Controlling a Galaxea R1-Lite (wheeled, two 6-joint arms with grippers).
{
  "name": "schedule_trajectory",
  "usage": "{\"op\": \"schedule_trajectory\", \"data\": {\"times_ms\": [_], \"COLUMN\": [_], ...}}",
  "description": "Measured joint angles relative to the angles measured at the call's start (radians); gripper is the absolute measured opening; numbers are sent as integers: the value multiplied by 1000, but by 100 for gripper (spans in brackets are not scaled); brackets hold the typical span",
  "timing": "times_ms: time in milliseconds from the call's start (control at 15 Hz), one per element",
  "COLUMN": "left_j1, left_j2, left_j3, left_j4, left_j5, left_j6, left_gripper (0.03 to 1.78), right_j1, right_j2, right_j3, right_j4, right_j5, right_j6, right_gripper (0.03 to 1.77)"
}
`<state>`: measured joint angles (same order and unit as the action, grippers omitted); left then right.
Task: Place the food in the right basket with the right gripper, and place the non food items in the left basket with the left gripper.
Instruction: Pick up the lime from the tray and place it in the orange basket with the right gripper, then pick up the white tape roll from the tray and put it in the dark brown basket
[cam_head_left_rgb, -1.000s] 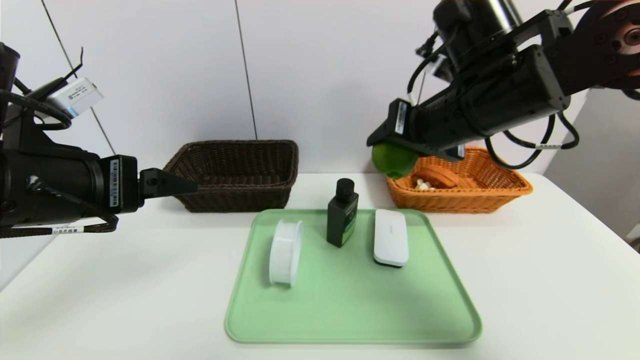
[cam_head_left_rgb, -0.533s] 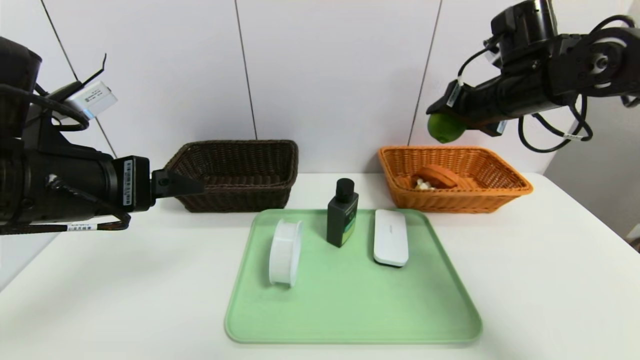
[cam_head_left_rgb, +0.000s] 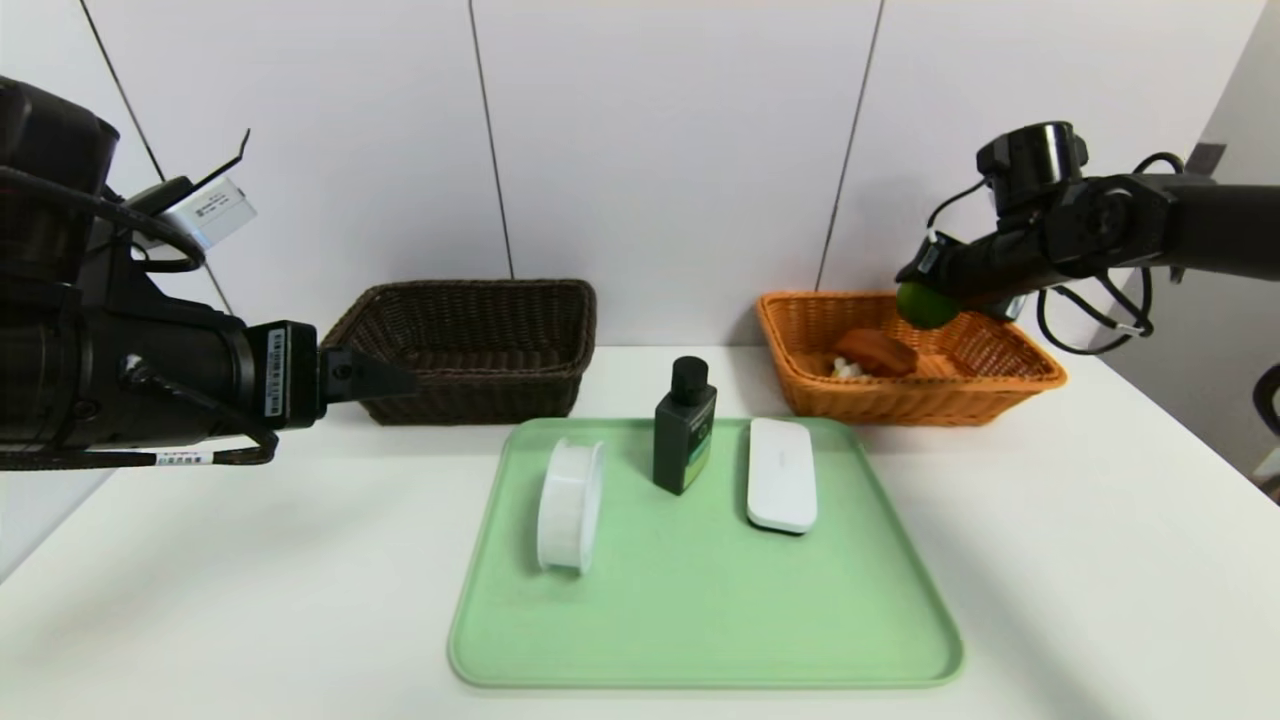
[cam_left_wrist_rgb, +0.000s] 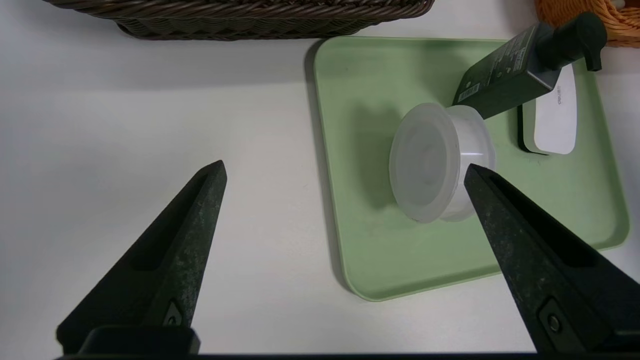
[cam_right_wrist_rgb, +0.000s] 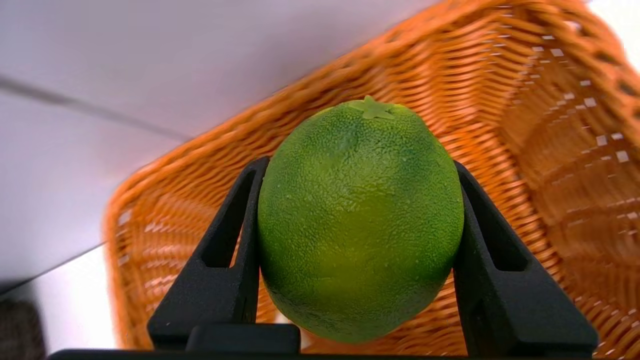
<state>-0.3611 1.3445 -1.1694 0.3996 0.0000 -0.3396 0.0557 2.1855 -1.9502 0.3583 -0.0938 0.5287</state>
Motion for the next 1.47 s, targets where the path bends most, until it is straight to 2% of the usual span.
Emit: {"op": "schedule_trajectory", "data": {"times_ms": [400,800,1000,1267,1333,1467], "left_j1": [0,0,0,-7,-16,-29], "left_j2": [10,7,4,3,2,2], "left_j3": [-1,-1,-14,-33,-34,-37], "left_j4": [0,0,-2,-39,-43,-49], "left_j5": [0,2,7,7,10,26], "left_j6": [0,-1,-1,-5,-9,-15], "left_gripper": [169,169,169,169,169,169], "right_j1": [-47,-52,-44,-7,4,20], "right_j2": [57,53,17,-72,-97,-137], "right_j3": [0,1,4,5,5,7], "right_j4": [17,32,117,145,153,164], "right_j5": [-2,-2,-1,-2,-14,-91], "right_j6": [0,-1,4,-12,-30,-56], "right_gripper": [102,138,148,157,159,162]}}
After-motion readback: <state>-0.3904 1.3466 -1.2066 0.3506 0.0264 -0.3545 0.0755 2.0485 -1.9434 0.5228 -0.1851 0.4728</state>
